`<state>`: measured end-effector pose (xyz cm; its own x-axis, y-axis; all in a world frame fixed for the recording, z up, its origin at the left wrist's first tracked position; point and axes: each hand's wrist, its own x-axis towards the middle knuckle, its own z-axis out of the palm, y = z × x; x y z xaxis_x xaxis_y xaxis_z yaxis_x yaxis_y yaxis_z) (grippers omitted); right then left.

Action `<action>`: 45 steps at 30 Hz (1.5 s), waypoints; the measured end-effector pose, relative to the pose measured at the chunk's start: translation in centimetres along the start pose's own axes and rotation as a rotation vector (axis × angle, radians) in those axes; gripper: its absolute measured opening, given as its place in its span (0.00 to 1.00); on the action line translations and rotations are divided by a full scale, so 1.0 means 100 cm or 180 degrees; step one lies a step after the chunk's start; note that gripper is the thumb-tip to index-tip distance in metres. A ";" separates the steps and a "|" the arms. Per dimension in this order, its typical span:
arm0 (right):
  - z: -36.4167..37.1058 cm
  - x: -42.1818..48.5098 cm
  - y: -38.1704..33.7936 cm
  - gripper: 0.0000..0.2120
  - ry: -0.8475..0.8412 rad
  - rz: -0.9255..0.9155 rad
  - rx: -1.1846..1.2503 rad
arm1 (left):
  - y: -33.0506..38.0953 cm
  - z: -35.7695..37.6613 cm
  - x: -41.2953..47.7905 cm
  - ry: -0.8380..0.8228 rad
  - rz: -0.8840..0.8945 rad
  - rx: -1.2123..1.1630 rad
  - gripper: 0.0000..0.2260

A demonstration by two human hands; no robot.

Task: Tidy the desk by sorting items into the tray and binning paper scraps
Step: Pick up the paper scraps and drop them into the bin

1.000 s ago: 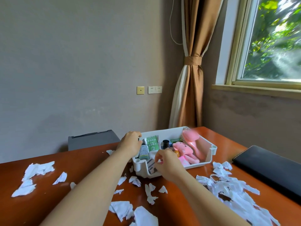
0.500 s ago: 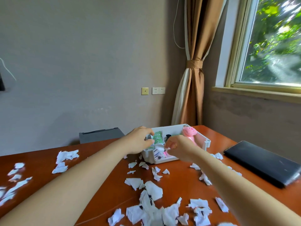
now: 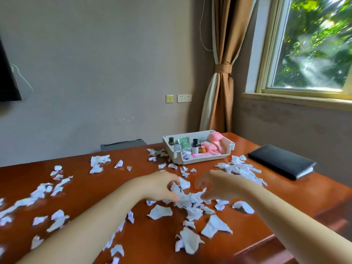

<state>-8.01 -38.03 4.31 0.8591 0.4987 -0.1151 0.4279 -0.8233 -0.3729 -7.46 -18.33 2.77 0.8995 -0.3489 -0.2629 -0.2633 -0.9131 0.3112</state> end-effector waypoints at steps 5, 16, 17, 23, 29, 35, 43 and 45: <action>0.027 -0.001 0.017 0.20 -0.0152 0.0252 -0.0387 | 0.009 0.023 -0.006 0.0022 -0.0106 -0.0266 0.33; 0.070 -0.014 0.018 0.27 0.0464 0.0379 -0.0165 | 0.005 0.097 -0.009 0.0991 -0.0576 -0.0446 0.39; 0.070 -0.010 0.016 0.29 0.0503 0.0377 -0.0119 | 0.003 0.098 -0.008 0.1128 -0.0521 -0.0577 0.37; 0.080 0.013 0.017 0.33 0.0778 0.0487 -0.0281 | -0.014 0.100 0.006 0.1692 -0.0322 -0.0814 0.26; 0.081 0.041 0.023 0.23 0.0879 0.0657 -0.0088 | -0.029 0.088 0.031 0.2092 -0.0338 0.0034 0.22; 0.089 0.059 0.033 0.11 0.1033 0.0517 -0.0225 | -0.036 0.083 0.044 0.1890 -0.0222 0.0141 0.19; 0.100 0.068 0.033 0.11 0.1556 0.0243 0.0131 | -0.042 0.077 0.040 0.1892 -0.0234 0.0033 0.15; 0.102 0.064 0.034 0.11 0.1699 0.0236 0.0387 | -0.042 0.076 0.038 0.1882 -0.0242 0.0065 0.13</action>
<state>-3.89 -34.84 -7.13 0.9222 0.2078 0.3260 0.3527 -0.7979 -0.4889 -5.63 -17.42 -6.47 0.9561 -0.1113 0.2712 -0.1920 -0.9369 0.2922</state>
